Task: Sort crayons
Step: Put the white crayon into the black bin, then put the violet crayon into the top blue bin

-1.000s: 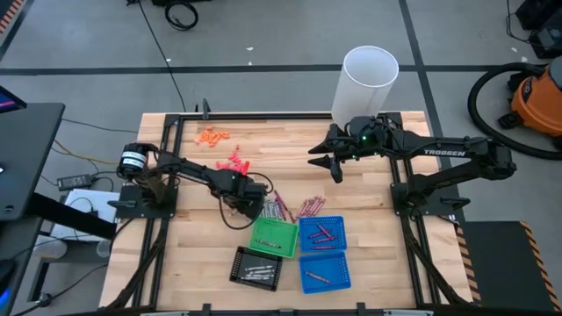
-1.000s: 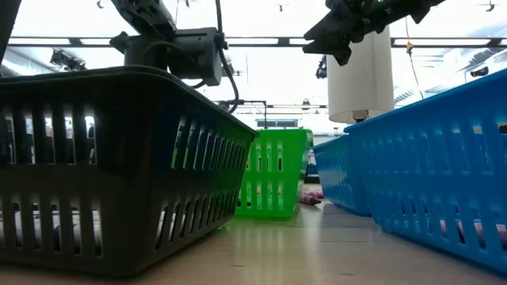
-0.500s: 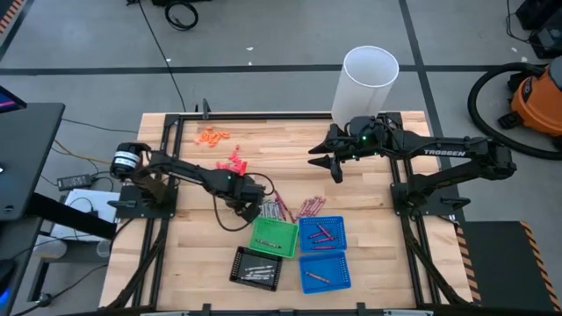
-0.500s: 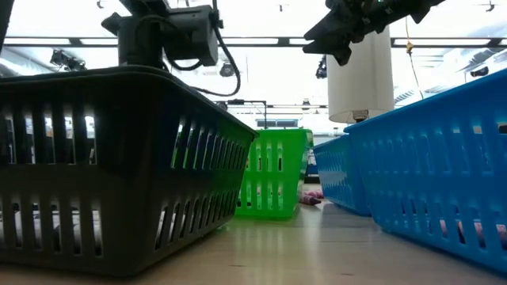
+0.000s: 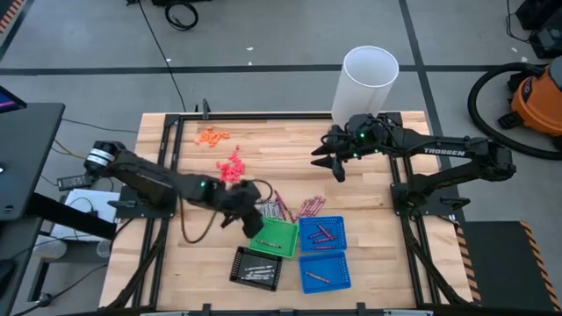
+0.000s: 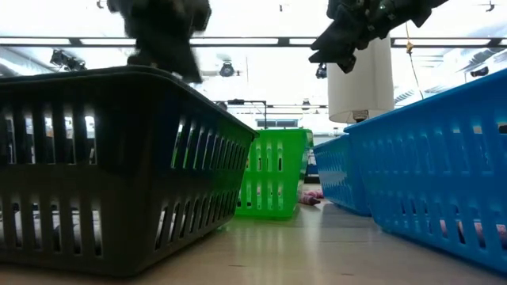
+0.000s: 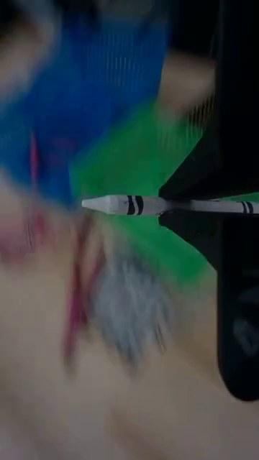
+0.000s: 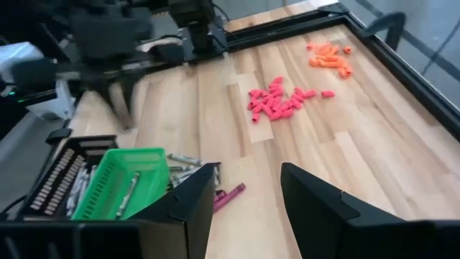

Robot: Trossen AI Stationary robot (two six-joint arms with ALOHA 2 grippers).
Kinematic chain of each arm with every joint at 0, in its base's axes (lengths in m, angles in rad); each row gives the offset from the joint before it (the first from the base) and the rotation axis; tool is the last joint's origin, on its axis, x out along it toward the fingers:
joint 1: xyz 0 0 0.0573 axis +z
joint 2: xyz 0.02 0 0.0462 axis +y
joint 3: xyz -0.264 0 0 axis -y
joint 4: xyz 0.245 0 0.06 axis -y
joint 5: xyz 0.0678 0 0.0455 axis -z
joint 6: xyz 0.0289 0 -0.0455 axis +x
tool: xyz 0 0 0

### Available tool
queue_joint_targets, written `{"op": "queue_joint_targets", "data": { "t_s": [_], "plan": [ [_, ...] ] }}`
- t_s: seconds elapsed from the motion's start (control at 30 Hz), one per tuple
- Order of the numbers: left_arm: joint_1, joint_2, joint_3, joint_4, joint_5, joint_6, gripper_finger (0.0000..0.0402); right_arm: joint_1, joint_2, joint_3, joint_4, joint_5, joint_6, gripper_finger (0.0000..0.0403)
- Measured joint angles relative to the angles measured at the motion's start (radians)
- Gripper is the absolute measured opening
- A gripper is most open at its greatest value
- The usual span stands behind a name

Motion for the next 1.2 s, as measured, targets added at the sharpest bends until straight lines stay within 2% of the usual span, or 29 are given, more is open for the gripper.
{"op": "queue_joint_targets", "data": {
  "t_s": [0.2, 0.3, 0.5, 0.6, 0.8, 0.9, 1.07, 1.2],
  "plan": [
    [-0.154, 0.091, 0.0, 0.212, 0.042, 0.121, 0.0016, 0.002, 0.008, 0.0, 0.002, -0.017, -0.087, 0.0169],
    [-0.202, 0.154, 0.0, 0.269, 0.038, 0.094, 0.0017, 0.008, 0.024, 0.0, 0.025, -0.017, -0.088, 0.0169],
    [-0.249, 0.249, -0.001, 0.267, 0.065, 0.086, 0.0022, 0.029, 0.043, 0.0, 0.039, -0.024, -0.042, 0.0169],
    [-0.251, 0.269, 0.0, 0.27, 0.12, 0.086, 0.0044, 0.043, 0.043, 0.0, 0.036, -0.039, -0.039, 0.0169],
    [-0.249, 0.245, 0.001, 0.277, 0.216, 0.065, 0.0119, 0.056, 0.045, 0.0, 0.039, -0.022, -0.04, 0.0169],
    [-0.234, 0.212, 0.027, 0.245, 0.247, 0.091, 0.0137, 0.056, 0.049, 0.0, 0.043, 0.004, -0.039, 0.0169],
    [-0.179, 0.166, 0.085, 0.065, 0.239, 0.167, 0.014, 0.05, 0.066, 0.001, 0.061, 0.012, -0.038, 0.0169],
    [-0.101, 0.138, 0.108, -0.069, 0.233, 0.172, 0.0141, 0.05, 0.109, 0.001, 0.069, -0.003, -0.011, 0.0169]
  ]
}}
